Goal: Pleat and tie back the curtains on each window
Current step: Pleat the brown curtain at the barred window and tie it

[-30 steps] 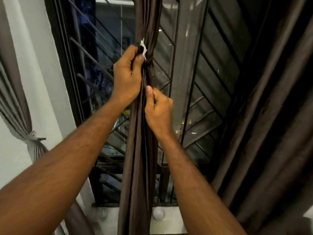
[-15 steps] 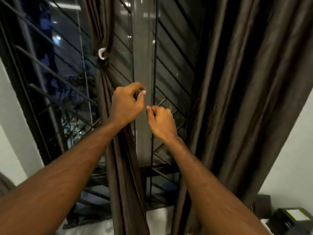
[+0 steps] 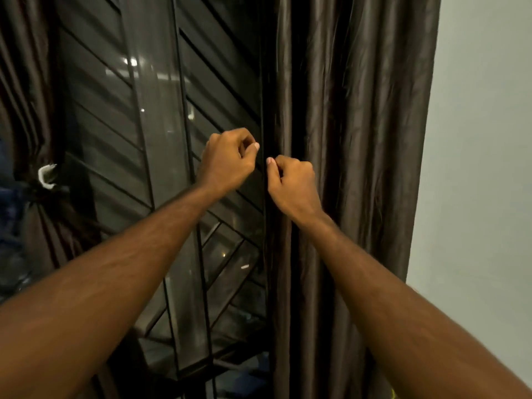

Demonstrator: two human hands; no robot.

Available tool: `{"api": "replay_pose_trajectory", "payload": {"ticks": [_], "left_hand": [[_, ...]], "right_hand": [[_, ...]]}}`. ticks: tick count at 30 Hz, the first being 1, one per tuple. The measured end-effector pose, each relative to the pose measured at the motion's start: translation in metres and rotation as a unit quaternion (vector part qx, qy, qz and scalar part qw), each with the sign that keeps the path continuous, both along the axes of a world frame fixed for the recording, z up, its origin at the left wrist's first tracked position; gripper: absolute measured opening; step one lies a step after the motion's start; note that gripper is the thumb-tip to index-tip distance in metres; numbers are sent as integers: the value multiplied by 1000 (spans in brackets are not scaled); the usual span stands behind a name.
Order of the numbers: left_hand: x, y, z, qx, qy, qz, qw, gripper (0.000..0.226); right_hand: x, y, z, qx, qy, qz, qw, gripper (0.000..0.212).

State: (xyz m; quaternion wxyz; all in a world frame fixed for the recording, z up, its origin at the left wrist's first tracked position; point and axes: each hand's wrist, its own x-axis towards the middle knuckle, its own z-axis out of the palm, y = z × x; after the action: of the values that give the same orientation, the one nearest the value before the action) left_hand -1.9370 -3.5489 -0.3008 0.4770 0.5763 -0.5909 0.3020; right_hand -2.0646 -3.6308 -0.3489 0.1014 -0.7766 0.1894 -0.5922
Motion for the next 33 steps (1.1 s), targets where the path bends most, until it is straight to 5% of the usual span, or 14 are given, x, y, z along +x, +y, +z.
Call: {"api": "replay_pose_trajectory", "payload": {"ticks": [5,15,24,29,33], "left_hand": [[-6,-27,62,-52,-14,-12,998,33],[-44,-61,192,-164,-38,136,976,60],[-72,-72,297,-164,-30,301,939,64],[-86,-87,309,-133,-13,337,932,42],[-84,-91,306,-146,-7,359,922,17]], "right_hand": [[-17,-30,63,-56,-111,-4,992,22],[-41,-90,193,-160,-93,-44,982,13],[-54,-131,298,-114,-136,-25,984,32],[-47,-135,321,-53,-101,15,993,67],[-42,-137,325,-18,-75,44,996,64]]}}
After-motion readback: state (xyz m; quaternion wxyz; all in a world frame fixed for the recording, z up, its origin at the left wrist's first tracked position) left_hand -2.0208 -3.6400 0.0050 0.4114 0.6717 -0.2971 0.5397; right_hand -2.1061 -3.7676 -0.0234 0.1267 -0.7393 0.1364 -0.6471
